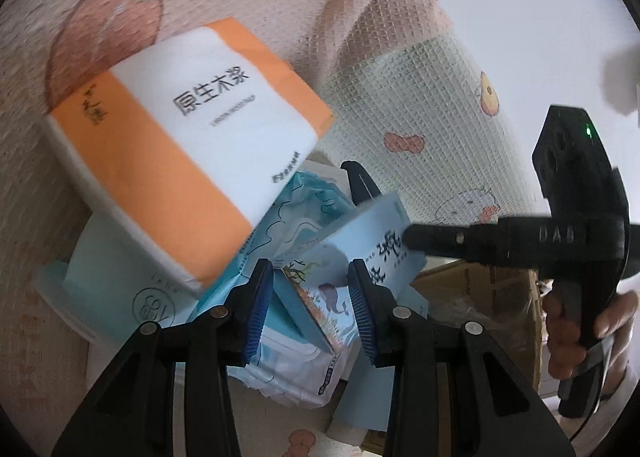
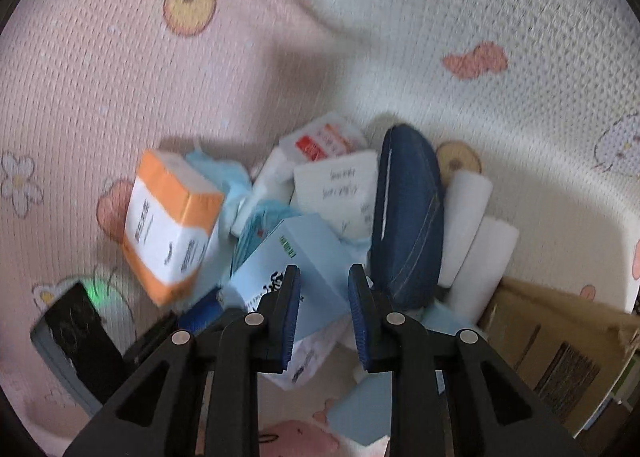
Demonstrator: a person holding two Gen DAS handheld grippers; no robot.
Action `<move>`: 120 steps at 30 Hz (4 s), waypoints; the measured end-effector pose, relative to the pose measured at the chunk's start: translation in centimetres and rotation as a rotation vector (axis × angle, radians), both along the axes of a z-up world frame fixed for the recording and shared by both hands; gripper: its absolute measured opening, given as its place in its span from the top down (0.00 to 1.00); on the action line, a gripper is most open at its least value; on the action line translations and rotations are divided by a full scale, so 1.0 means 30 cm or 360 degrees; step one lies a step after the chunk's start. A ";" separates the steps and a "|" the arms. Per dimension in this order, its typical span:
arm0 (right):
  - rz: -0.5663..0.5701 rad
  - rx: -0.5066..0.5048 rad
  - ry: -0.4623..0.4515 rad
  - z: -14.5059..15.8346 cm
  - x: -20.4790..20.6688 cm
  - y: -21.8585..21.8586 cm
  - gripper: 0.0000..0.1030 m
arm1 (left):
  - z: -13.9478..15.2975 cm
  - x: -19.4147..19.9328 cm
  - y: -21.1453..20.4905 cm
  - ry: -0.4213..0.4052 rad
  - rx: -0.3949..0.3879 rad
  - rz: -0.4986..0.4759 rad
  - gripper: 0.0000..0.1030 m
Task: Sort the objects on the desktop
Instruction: 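Lift the light-blue box out of the pile with the right gripper, then carry the light-blue box over the cardboard box with the right gripper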
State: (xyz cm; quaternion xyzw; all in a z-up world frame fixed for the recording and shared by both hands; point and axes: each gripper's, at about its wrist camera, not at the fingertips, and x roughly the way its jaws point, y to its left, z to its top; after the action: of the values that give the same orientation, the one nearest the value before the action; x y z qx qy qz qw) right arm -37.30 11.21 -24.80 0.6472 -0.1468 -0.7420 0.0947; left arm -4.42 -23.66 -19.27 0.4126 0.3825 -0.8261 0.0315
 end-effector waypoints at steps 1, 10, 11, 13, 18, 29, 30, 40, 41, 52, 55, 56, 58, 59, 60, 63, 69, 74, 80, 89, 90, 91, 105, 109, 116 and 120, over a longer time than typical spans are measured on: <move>0.0019 0.0010 -0.0012 -0.004 0.007 -0.006 0.79 | -0.001 0.000 -0.001 -0.0004 0.0004 -0.0001 0.59; 0.0217 0.0146 0.0014 0.007 0.044 -0.058 0.79 | -0.016 0.042 -0.015 -0.0044 0.0117 0.0036 0.57; 0.0230 0.0159 0.0016 0.011 0.048 -0.061 0.79 | -0.020 0.046 -0.017 -0.0048 0.0123 0.0036 0.57; 0.0330 0.0212 0.0026 0.020 0.058 -0.079 0.79 | -0.033 0.049 -0.018 -0.0070 0.0138 0.0030 0.57; 0.0613 0.0383 0.0030 0.016 0.105 -0.145 0.79 | -0.050 0.051 -0.028 -0.0066 0.0176 0.0024 0.57; 0.1131 0.0654 0.0038 -0.081 0.143 -0.280 0.79 | -0.059 0.046 -0.016 -0.0062 0.0117 -0.0043 0.59; 0.1151 0.0660 0.0038 -0.087 0.143 -0.284 0.79 | -0.058 0.033 -0.013 -0.0062 0.0122 -0.0054 0.59; 0.1140 0.0673 0.0061 -0.140 0.135 -0.298 0.53 | -0.042 0.012 0.022 -0.0063 0.0051 -0.0112 0.51; 0.1134 0.0672 0.0064 -0.140 0.135 -0.298 0.53 | -0.038 0.013 0.025 -0.0061 0.0049 -0.0099 0.51; 0.0961 0.0589 0.0222 -0.018 0.168 -0.238 0.53 | 0.098 0.033 0.052 0.0030 -0.0127 -0.0104 0.51; 0.0911 0.0587 0.0286 0.045 0.188 -0.245 0.53 | 0.165 0.032 0.076 0.0082 -0.0221 -0.0119 0.51; 0.0890 0.0586 0.0304 0.063 0.195 -0.234 0.53 | 0.189 0.031 0.084 0.0099 -0.0251 -0.0122 0.51; 0.0848 0.0583 0.0356 0.109 0.207 -0.231 0.53 | 0.236 0.029 0.101 0.0139 -0.0318 -0.0133 0.51; 0.0829 0.0581 0.0382 0.133 0.218 -0.230 0.53 | 0.260 0.028 0.112 0.0157 -0.0348 -0.0140 0.51; 0.0807 0.0581 0.0416 0.159 0.229 -0.221 0.53 | 0.285 0.030 0.123 0.0175 -0.0373 -0.0150 0.51; 0.0756 0.0595 0.0485 0.223 0.266 -0.207 0.53 | 0.342 0.036 0.153 0.0212 -0.0396 -0.0171 0.51; 0.0634 0.0577 0.0562 0.317 0.338 -0.139 0.53 | 0.444 0.003 0.260 0.0288 -0.0463 -0.0242 0.51; 0.0525 0.0592 0.0619 0.381 0.412 -0.067 0.53 | 0.513 -0.023 0.367 0.0328 -0.0531 -0.0316 0.51; 0.0407 0.0575 0.0666 0.393 0.476 0.045 0.53 | 0.572 -0.040 0.491 0.0360 -0.0630 -0.0394 0.51; 0.0249 0.0556 0.0705 0.424 0.601 0.200 0.53 | 0.588 -0.068 0.628 0.0376 -0.0617 -0.0519 0.51; 0.0228 0.0551 0.0704 0.424 0.615 0.221 0.53 | 0.586 -0.075 0.651 0.0374 -0.0621 -0.0547 0.51; 0.0198 0.0548 0.0702 0.425 0.633 0.248 0.53 | 0.586 -0.083 0.674 0.0372 -0.0622 -0.0572 0.51; -0.0169 0.0528 0.0477 0.318 0.832 0.535 0.53 | 0.481 -0.213 0.998 0.0263 -0.0531 -0.0945 0.51; -0.0230 0.0497 0.0424 0.273 0.841 0.578 0.53 | 0.434 -0.248 1.045 0.0199 -0.0496 -0.1019 0.51; -0.0317 0.0468 0.0231 0.179 0.844 0.631 0.53 | 0.339 -0.341 1.083 0.0039 -0.0347 -0.1153 0.51; -0.0399 0.0440 0.0082 0.139 0.848 0.673 0.53 | 0.280 -0.394 1.122 -0.0047 -0.0238 -0.1239 0.51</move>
State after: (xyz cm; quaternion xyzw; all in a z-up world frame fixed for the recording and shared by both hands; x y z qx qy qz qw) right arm -11.87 31.39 -20.63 0.6116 -0.1205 -0.7774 -0.0846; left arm -16.24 10.00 -10.87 0.5350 0.1358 -0.7960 -0.2485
